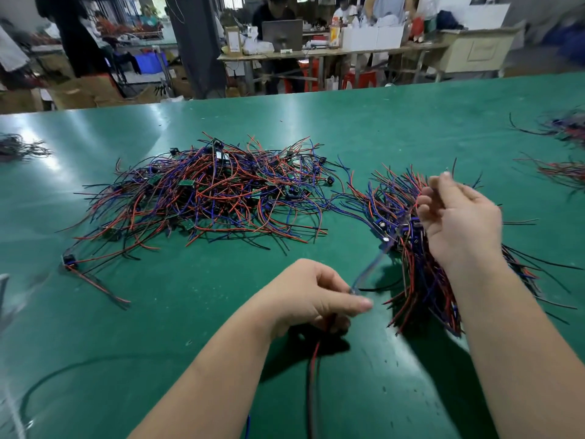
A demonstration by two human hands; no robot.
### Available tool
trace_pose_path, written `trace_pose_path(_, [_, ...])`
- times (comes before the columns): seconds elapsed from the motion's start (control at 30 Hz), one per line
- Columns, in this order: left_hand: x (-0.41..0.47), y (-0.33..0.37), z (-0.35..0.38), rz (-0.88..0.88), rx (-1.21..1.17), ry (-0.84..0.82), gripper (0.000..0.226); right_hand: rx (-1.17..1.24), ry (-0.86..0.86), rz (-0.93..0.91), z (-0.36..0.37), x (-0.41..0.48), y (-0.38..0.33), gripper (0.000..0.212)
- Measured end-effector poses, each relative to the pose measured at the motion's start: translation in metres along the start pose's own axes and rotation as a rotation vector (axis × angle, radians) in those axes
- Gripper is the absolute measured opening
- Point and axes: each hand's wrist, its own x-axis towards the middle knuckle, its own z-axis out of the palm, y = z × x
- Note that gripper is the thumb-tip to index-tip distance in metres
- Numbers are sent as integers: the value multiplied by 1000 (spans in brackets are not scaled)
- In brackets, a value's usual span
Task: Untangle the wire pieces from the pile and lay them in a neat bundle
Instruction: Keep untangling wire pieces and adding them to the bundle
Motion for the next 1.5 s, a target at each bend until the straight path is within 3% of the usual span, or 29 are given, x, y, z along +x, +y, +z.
trace_pose_path(0.1, [7,2,0,28,-287,235,26,-78,10,23,3,-2,3,19])
trace_pose_path(0.23, [12,2,-6,108,-450,421,28,-476,-429,18,15,-22,24,13])
trace_pose_path(0.3, [12,2,-7,150,-441,443,32,-697,-601,-73,17,-31,37,11])
trace_pose_path(0.4, [11,0,-6,198,-349,388,32,-912,-680,-253,16,-35,49,5])
trace_pose_path(0.5, [11,1,-5,215,-251,362,21,-1010,-645,-316,13,-34,50,23])
trace_pose_path(0.63, [11,2,-6,294,-161,372,26,-1029,-543,-406,14,-30,35,24])
trace_pose_path(0.7, [13,-2,-12,317,61,494,25,-997,-354,-509,8,-20,16,19])
trace_pose_path(0.77, [12,-8,-20,291,431,649,24,-1045,-139,-623,-3,-8,-6,13])
trace_pose_path(0.87, [17,-16,-29,283,736,682,36,-1206,27,-620,-19,6,-21,24])
trace_pose_path(1.03, [24,-27,-35,110,974,630,46,-1408,-55,-521,-14,5,-7,46])
trace_pose_path(1.17, [23,-25,-38,158,875,647,32,-1366,-185,-585,-3,-7,6,37])
trace_pose_path(1.3, [22,-24,-42,184,782,765,24,-1325,-248,-634,4,-15,13,25])
trace_pose_path(1.5, [24,-29,-49,56,911,927,32,-1294,-278,-636,8,-23,16,19])
